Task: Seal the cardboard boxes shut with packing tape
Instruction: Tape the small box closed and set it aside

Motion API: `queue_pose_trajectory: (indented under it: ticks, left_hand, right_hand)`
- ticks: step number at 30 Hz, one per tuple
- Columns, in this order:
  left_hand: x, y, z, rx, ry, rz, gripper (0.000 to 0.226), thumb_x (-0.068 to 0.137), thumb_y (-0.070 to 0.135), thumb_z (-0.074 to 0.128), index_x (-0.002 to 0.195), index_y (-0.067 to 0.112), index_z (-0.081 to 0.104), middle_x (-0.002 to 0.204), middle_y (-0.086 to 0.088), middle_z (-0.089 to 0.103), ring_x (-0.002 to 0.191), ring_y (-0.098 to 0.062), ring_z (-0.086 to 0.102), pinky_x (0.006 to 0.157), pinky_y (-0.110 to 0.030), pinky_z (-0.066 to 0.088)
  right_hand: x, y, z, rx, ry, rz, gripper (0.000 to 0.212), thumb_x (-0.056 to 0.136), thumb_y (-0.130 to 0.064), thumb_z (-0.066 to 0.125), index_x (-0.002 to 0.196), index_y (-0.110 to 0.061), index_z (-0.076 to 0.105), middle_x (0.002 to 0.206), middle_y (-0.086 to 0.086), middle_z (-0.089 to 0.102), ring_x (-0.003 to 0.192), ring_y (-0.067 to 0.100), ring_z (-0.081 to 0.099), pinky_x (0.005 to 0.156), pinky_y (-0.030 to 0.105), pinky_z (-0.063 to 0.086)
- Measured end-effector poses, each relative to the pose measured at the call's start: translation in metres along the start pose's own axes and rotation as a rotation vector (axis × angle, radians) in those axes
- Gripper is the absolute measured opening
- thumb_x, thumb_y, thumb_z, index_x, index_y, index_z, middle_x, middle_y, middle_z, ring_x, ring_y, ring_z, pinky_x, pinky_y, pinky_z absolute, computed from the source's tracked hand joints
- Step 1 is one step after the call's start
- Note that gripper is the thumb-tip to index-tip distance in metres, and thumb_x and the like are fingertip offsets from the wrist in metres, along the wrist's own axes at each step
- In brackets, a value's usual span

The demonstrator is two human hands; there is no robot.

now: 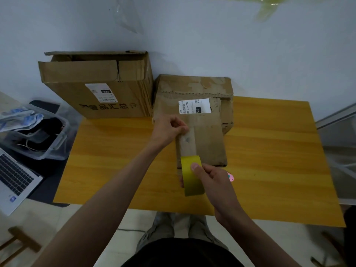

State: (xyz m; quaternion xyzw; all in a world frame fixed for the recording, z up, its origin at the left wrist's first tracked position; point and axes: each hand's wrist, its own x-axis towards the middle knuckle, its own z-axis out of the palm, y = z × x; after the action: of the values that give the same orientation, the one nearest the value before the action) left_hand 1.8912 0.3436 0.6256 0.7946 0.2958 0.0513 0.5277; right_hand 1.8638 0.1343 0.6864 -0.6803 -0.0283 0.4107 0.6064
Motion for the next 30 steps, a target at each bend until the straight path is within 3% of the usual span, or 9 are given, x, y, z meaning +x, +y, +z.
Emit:
queue_pose_trajectory:
  ticks: [4, 10, 13, 19, 22, 25, 27, 29, 30]
  left_hand:
    - [0.002, -0.004, 0.004, 0.072, 0.02, 0.008, 0.01, 0.08, 0.015, 0.085, 0.084, 0.012, 0.075, 0.075, 0.011, 0.065, 0.063, 0.014, 0.054, 0.057, -0.006, 0.04]
    - [0.002, -0.006, 0.006, 0.201, 0.074, 0.041, 0.016, 0.079, 0.022, 0.085, 0.076, 0.026, 0.071, 0.074, 0.014, 0.066, 0.07, 0.002, 0.058, 0.058, -0.009, 0.039]
    - [0.0, -0.009, 0.008, 0.223, 0.093, 0.049, 0.018, 0.08, 0.025, 0.085, 0.075, 0.029, 0.068, 0.075, 0.015, 0.067, 0.073, 0.003, 0.06, 0.061, -0.014, 0.043]
    - [-0.003, -0.015, 0.014, 0.338, 0.123, 0.191, 0.02, 0.082, 0.021, 0.081, 0.076, 0.027, 0.063, 0.082, 0.017, 0.057, 0.085, -0.012, 0.057, 0.072, -0.034, 0.051]
    - [-0.003, -0.018, 0.014, 0.343, 0.128, 0.225, 0.017, 0.081, 0.021, 0.082, 0.088, 0.021, 0.066, 0.11, 0.011, 0.049, 0.102, -0.013, 0.053, 0.087, -0.033, 0.052]
    - [0.002, -0.021, 0.006, 0.263, 0.143, 0.174, 0.061, 0.071, 0.027, 0.09, 0.123, 0.024, 0.059, 0.133, 0.005, 0.033, 0.124, -0.019, 0.046, 0.1, -0.035, 0.049]
    - [0.006, -0.02, -0.002, 0.243, 0.121, 0.145, 0.079, 0.069, 0.027, 0.092, 0.137, 0.026, 0.051, 0.14, 0.001, 0.033, 0.13, -0.022, 0.043, 0.106, -0.039, 0.048]
    - [0.006, -0.017, -0.008, 0.386, 0.087, 0.319, 0.069, 0.078, 0.023, 0.085, 0.138, 0.024, 0.051, 0.149, -0.002, 0.036, 0.137, -0.024, 0.04, 0.111, -0.047, 0.044]
    - [0.004, -0.017, -0.009, 0.486, 0.043, 0.473, 0.059, 0.086, 0.022, 0.078, 0.139, 0.022, 0.053, 0.153, -0.003, 0.038, 0.14, -0.026, 0.04, 0.112, -0.049, 0.041]
  right_hand:
    - [0.001, 0.002, 0.001, -0.006, -0.004, 0.016, 0.033, 0.102, -0.026, 0.055, 0.094, -0.001, 0.075, 0.084, 0.014, 0.077, 0.082, 0.029, 0.075, 0.079, 0.036, 0.061]
    - [0.005, 0.0, 0.003, -0.026, -0.031, 0.015, 0.034, 0.101, -0.028, 0.055, 0.094, -0.003, 0.076, 0.085, 0.014, 0.077, 0.083, 0.027, 0.075, 0.084, 0.04, 0.06]
    - [0.006, 0.001, 0.005, -0.06, -0.023, 0.013, 0.044, 0.099, -0.039, 0.058, 0.094, 0.001, 0.074, 0.088, 0.024, 0.073, 0.088, 0.039, 0.072, 0.089, 0.054, 0.056]
    - [0.007, -0.001, 0.003, -0.072, -0.05, 0.042, 0.033, 0.102, -0.028, 0.054, 0.095, -0.006, 0.078, 0.088, 0.009, 0.078, 0.088, 0.025, 0.075, 0.092, 0.048, 0.057]
    - [0.008, -0.003, 0.002, -0.068, -0.061, 0.065, 0.033, 0.102, -0.028, 0.055, 0.096, -0.005, 0.078, 0.089, 0.011, 0.078, 0.089, 0.027, 0.075, 0.092, 0.05, 0.057]
    - [0.008, -0.003, 0.002, -0.081, -0.063, 0.085, 0.034, 0.101, -0.031, 0.056, 0.095, -0.005, 0.077, 0.09, 0.012, 0.078, 0.09, 0.03, 0.074, 0.094, 0.054, 0.055]
    - [0.007, -0.003, 0.005, -0.108, -0.056, 0.076, 0.042, 0.096, -0.045, 0.061, 0.094, -0.007, 0.077, 0.09, 0.017, 0.076, 0.092, 0.041, 0.071, 0.092, 0.06, 0.052]
    - [0.007, -0.002, 0.006, -0.119, -0.064, 0.078, 0.051, 0.089, -0.056, 0.063, 0.094, -0.007, 0.076, 0.091, 0.021, 0.074, 0.095, 0.049, 0.066, 0.089, 0.065, 0.05]
    - [0.007, -0.002, 0.005, -0.107, -0.076, 0.085, 0.047, 0.092, -0.051, 0.062, 0.096, -0.006, 0.076, 0.091, 0.02, 0.075, 0.094, 0.046, 0.068, 0.091, 0.064, 0.051]
